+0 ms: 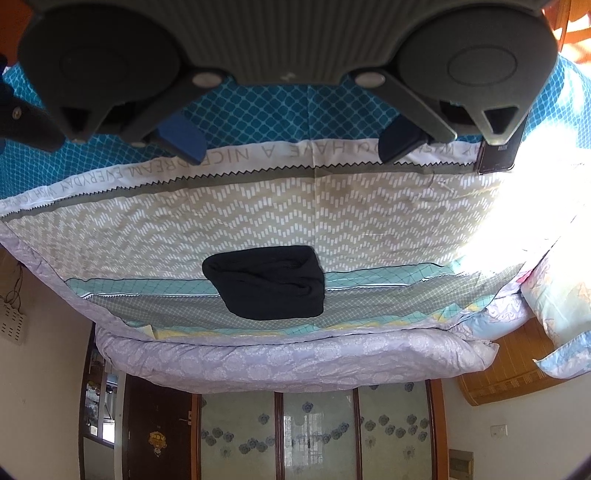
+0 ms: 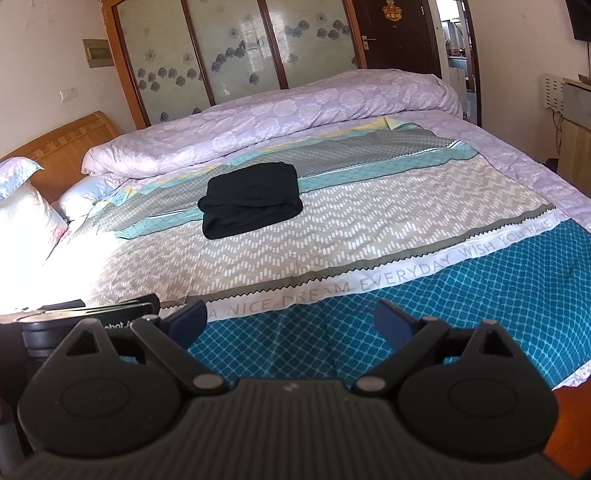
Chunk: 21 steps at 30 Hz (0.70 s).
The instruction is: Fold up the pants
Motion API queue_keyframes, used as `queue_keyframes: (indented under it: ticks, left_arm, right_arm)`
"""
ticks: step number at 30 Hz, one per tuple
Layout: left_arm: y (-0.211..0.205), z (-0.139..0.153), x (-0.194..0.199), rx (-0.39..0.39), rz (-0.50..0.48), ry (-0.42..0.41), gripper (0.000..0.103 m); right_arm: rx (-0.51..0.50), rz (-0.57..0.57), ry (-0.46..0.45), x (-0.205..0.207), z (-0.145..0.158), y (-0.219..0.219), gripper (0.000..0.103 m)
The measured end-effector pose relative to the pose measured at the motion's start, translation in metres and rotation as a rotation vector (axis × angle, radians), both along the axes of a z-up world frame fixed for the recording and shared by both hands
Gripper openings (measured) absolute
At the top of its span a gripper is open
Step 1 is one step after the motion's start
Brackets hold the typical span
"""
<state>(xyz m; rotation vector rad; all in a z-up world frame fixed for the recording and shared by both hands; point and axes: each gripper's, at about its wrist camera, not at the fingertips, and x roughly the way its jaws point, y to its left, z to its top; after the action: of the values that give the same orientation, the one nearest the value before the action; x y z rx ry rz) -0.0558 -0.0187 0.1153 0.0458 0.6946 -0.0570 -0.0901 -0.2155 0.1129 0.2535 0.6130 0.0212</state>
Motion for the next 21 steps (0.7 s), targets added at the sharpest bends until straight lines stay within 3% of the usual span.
queue_keyframes:
  ticks: [21]
  left_arm:
    - [0.0043,0.0072,-0.0008,0.013,0.044,0.021,0.103]
  right_arm:
    - [-0.001,0.004,-0.012,-0.0049,0.0023,0.0025,0.098]
